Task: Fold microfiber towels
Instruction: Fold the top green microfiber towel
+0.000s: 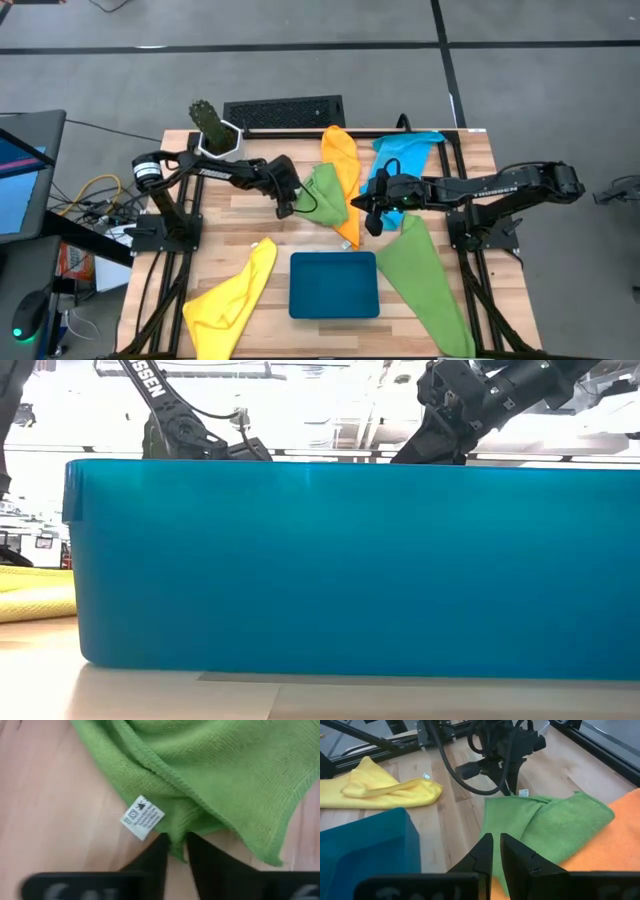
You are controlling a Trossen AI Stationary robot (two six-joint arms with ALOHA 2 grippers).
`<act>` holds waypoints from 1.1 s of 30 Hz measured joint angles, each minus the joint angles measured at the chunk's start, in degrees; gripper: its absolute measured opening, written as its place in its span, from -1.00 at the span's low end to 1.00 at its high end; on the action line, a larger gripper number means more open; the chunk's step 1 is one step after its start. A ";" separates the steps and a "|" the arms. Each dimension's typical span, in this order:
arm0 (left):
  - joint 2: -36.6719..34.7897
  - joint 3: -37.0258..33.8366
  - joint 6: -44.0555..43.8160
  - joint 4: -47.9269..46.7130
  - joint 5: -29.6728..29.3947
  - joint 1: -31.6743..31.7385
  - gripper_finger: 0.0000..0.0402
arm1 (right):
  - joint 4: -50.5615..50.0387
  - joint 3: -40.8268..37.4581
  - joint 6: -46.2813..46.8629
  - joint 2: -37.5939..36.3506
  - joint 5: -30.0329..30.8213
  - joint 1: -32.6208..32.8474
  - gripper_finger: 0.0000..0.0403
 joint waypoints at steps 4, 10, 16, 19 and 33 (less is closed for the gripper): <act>0.14 3.08 -0.86 -2.45 0.80 -0.16 -0.95 | 0.00 0.00 -0.02 0.00 -0.02 0.00 -0.70; 0.14 10.96 -2.09 -8.76 0.80 -0.07 -0.99 | 0.00 0.00 0.41 0.00 -0.02 0.00 -0.70; 0.14 19.79 -1.94 -16.10 0.23 0.22 -0.98 | -0.36 0.00 0.46 0.00 -0.04 0.00 -0.70; 0.18 22.66 -1.36 -16.15 0.00 0.60 -0.98 | -1.51 0.00 0.58 0.00 -0.07 0.00 -0.70; 2.82 24.10 0.18 -9.52 -2.06 1.35 -0.98 | -2.38 0.00 1.36 0.00 -0.09 0.00 -0.70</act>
